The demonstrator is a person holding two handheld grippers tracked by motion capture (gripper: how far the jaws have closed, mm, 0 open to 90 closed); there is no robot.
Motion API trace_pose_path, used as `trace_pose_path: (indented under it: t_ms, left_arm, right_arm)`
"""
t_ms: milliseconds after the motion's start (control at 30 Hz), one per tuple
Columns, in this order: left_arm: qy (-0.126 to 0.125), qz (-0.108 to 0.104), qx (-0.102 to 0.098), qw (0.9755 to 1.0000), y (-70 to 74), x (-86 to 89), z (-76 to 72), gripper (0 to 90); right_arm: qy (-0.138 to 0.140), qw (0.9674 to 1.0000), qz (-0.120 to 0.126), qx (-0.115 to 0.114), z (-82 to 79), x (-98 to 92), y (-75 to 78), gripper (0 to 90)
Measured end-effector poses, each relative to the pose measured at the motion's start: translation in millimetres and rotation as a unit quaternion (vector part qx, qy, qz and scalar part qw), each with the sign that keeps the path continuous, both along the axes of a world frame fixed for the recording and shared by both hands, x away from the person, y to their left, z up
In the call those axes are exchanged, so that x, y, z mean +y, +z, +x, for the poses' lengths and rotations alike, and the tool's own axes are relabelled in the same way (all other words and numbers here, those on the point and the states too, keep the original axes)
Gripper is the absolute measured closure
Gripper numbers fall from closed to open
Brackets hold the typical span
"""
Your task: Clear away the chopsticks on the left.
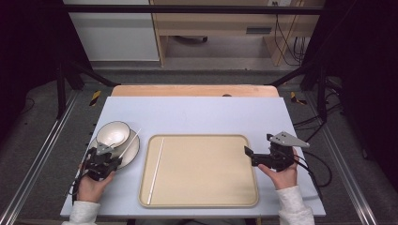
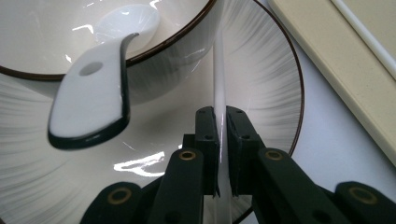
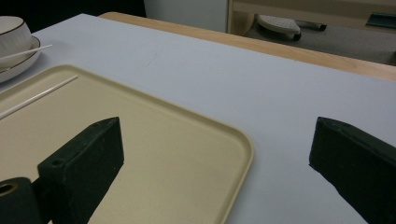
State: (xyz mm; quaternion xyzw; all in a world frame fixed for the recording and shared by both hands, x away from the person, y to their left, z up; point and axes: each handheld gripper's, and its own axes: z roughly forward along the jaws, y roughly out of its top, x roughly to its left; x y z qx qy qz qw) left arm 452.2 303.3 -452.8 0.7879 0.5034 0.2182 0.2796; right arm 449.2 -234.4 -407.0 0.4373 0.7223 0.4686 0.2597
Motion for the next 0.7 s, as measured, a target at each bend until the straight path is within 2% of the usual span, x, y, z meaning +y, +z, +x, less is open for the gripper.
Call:
trace_pose_path:
  t_ms: [700]
  left_arm:
    - [-0.006, -0.006, -0.039, 0.9992, 19.6, -19.9, -15.8, 84.5]
  right_arm:
    - [-0.001, 1.0, 0.0, -0.002, -0.7, -2.3, 0.9, 3.3]
